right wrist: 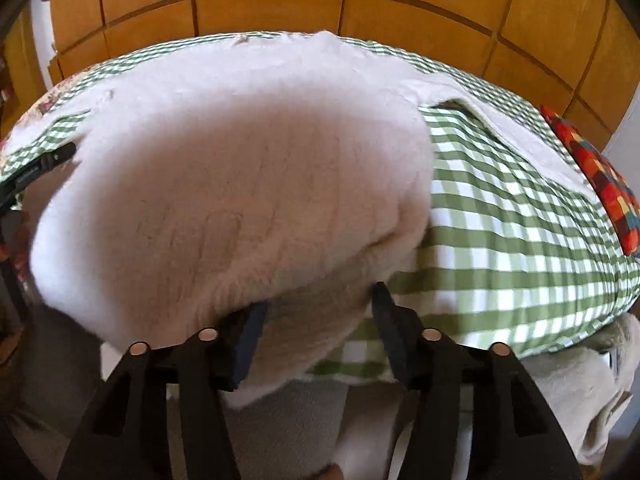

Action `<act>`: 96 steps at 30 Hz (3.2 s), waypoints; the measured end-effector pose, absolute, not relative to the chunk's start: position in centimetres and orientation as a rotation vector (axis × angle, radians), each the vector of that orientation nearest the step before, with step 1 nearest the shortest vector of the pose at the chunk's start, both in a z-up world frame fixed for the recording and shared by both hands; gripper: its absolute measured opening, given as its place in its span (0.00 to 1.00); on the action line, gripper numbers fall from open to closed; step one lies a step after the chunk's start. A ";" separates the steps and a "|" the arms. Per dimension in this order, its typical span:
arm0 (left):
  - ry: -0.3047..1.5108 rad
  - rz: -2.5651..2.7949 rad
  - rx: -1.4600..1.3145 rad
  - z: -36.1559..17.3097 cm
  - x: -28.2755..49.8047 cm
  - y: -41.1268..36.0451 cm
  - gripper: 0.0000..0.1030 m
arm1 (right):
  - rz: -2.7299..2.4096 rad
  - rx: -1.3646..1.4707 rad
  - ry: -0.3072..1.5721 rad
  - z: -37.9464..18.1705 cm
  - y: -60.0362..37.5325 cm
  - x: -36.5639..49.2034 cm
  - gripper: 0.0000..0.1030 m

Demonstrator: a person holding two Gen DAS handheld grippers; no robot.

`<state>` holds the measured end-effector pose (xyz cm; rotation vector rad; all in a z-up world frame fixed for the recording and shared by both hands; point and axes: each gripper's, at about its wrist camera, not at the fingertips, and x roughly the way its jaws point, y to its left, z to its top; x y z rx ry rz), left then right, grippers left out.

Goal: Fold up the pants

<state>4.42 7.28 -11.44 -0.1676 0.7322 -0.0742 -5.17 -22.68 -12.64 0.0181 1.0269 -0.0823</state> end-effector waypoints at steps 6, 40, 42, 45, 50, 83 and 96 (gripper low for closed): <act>0.730 -0.084 -0.186 -11.4 4.4 7.5 0.98 | -0.095 -0.026 1.015 -11.9 -24.1 -6.1 0.06; 0.715 -0.082 -0.190 -11.6 4.3 7.7 0.98 | -0.265 -0.106 1.050 -13.1 -27.0 -9.4 0.13; 0.713 -0.080 -0.183 -11.7 4.3 7.6 0.98 | -0.291 0.067 1.100 -13.6 -30.2 -10.8 0.13; 0.713 -0.078 -0.181 -11.7 4.3 7.6 0.98 | -0.262 0.256 1.141 -14.6 -32.1 -12.1 0.13; 0.711 -0.080 -0.187 -11.6 4.2 7.6 0.98 | -0.292 0.340 1.154 -14.8 -32.5 -12.8 0.50; 0.656 -0.068 -0.152 -9.1 4.1 7.1 0.98 | -0.140 0.334 0.809 -8.9 -31.8 -4.3 0.68; 0.758 -0.037 -0.222 -7.9 13.1 5.9 0.98 | -0.127 0.259 0.853 -12.8 -32.4 9.5 0.64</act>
